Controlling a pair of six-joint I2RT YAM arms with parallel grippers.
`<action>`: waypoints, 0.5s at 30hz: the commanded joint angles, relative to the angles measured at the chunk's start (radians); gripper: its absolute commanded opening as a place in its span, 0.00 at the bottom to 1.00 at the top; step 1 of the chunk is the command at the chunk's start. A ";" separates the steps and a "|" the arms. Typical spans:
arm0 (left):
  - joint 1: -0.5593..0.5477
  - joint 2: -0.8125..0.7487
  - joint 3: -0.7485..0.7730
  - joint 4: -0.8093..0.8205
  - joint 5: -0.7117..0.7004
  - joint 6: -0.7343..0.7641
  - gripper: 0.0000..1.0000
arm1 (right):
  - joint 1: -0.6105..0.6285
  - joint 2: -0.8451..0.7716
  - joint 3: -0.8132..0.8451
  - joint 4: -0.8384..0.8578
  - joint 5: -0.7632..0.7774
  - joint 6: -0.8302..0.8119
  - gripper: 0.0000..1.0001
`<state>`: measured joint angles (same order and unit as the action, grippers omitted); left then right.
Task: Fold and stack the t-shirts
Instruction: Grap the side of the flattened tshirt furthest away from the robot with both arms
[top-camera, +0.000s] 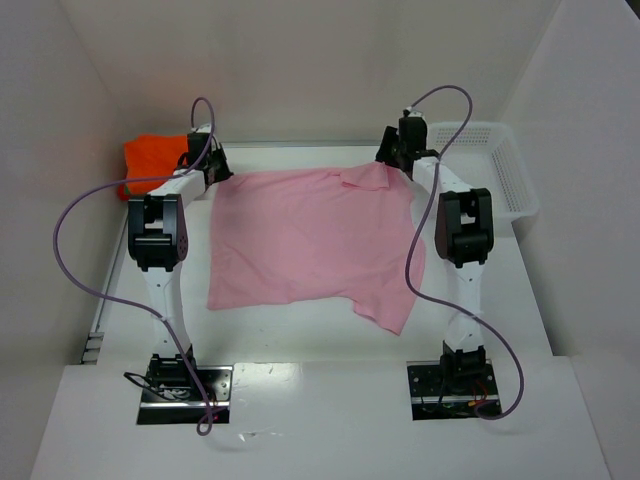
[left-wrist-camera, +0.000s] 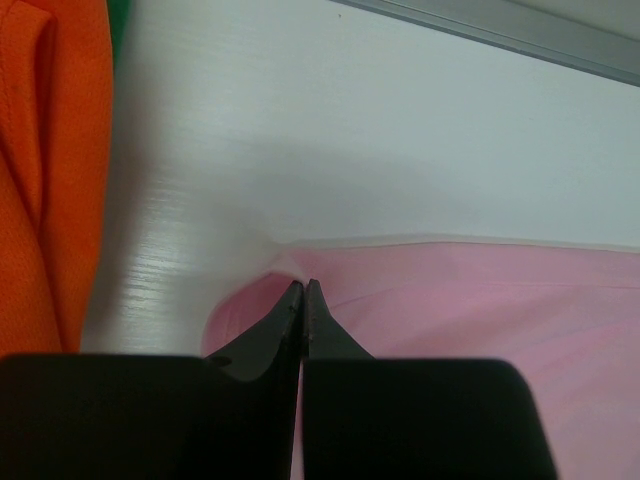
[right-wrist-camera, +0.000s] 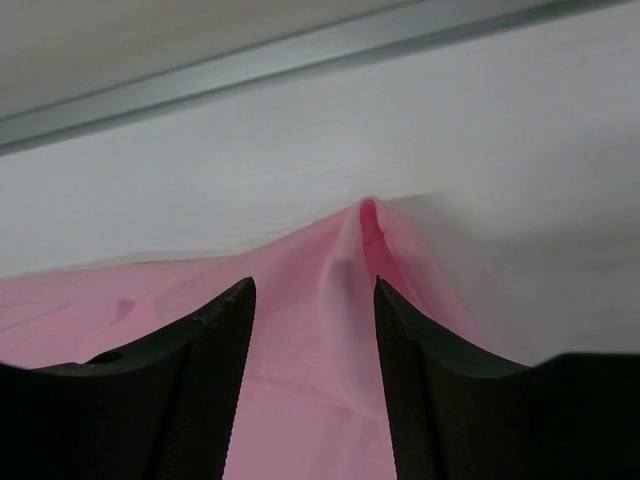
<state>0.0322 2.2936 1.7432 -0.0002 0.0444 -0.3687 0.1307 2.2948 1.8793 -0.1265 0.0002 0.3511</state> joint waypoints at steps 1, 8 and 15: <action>0.005 0.012 0.019 0.014 0.015 0.020 0.00 | 0.003 0.032 0.031 -0.028 -0.016 0.008 0.56; 0.005 0.012 0.029 0.014 0.006 0.030 0.00 | 0.012 0.063 0.040 -0.038 -0.005 -0.001 0.52; 0.005 0.012 0.029 0.014 0.006 0.030 0.00 | 0.012 0.103 0.067 -0.048 -0.025 0.009 0.50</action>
<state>0.0322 2.2940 1.7432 -0.0017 0.0467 -0.3653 0.1352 2.3672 1.8885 -0.1734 -0.0101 0.3511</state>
